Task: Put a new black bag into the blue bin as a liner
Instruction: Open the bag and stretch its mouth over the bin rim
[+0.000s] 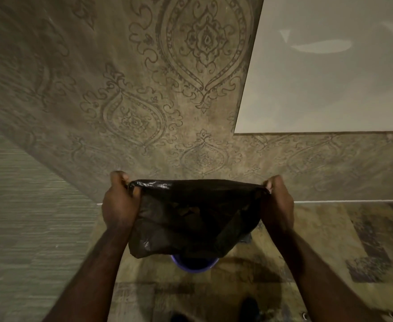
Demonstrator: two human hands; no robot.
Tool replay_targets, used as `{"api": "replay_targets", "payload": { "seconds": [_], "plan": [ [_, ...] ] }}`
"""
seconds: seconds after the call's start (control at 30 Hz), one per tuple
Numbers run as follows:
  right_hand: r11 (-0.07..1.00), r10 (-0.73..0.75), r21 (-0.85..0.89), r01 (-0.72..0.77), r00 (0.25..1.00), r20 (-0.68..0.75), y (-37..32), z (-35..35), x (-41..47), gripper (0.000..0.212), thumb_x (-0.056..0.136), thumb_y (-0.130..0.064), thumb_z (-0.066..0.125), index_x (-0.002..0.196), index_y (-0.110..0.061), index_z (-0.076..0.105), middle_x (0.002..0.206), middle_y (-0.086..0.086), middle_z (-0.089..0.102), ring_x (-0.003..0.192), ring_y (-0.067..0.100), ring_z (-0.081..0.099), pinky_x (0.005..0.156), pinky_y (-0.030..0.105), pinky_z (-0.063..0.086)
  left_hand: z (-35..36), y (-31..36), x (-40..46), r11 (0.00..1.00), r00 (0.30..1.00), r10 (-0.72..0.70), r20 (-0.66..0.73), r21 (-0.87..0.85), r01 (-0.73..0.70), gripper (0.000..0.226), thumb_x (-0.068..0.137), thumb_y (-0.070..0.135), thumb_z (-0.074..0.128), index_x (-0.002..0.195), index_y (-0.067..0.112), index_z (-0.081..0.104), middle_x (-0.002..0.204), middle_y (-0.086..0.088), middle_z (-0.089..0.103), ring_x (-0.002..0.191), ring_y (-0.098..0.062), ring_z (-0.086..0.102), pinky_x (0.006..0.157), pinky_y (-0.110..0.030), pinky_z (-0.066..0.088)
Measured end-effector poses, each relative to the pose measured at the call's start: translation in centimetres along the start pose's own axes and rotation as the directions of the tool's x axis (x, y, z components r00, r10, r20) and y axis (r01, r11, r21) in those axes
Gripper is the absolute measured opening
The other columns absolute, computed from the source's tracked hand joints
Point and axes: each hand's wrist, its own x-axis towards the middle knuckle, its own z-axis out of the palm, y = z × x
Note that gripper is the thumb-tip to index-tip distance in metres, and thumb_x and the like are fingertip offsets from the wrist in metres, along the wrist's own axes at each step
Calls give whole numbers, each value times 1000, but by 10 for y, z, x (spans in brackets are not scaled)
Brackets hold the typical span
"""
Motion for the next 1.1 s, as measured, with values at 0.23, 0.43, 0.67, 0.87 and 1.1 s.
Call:
{"api": "replay_targets", "payload": {
  "seconds": [0.23, 0.43, 0.67, 0.87, 1.1],
  "plan": [
    [948, -21, -287, 141, 923, 384, 23, -12, 12, 44, 89, -48, 43, 133, -53, 40, 99, -11, 61, 89, 18, 62, 77, 32, 52, -3, -30, -7, 864, 826, 491, 277, -30, -503, 19, 81, -4, 59, 82, 9, 73, 116, -2, 64, 98, -12, 61, 80, -30, 49],
    [773, 24, -617, 151, 963, 267, 31, -1, 4, 16, 88, -33, 49, 93, -19, 55, 91, 7, 67, 84, 33, 67, 64, 30, 43, 4, -35, -22, 873, 768, 462, 444, -74, -482, 48, 85, 9, 66, 129, 29, 60, 131, 22, 52, 117, 5, 49, 97, -3, 32],
    [788, 53, -611, 74, 981, 187, 22, 27, -13, 15, 92, -30, 49, 96, -19, 58, 84, -5, 53, 68, 21, 61, 63, 32, 41, 9, -28, -24, 955, 922, 281, 265, 14, -295, 65, 83, -5, 57, 144, 15, 43, 156, 4, 32, 132, -15, 47, 101, -23, 37],
    [806, -40, -580, 117, 989, 143, 23, 34, -13, 16, 92, -25, 49, 87, -17, 61, 83, 1, 66, 77, 24, 67, 71, 34, 53, 2, -38, -27, 961, 946, 276, 173, -31, -274, 68, 75, -10, 59, 139, 12, 48, 154, -1, 37, 127, -5, 42, 98, -20, 38],
    [800, 188, -597, -60, 970, 154, 29, 58, -36, 41, 79, -48, 64, 103, -15, 65, 96, 4, 69, 90, 27, 69, 71, 30, 47, 15, -58, -48, 917, 771, 398, 497, -231, -325, 78, 75, 31, 67, 146, 31, 36, 146, 22, 33, 132, 1, 38, 104, -7, 30]
  ]
}}
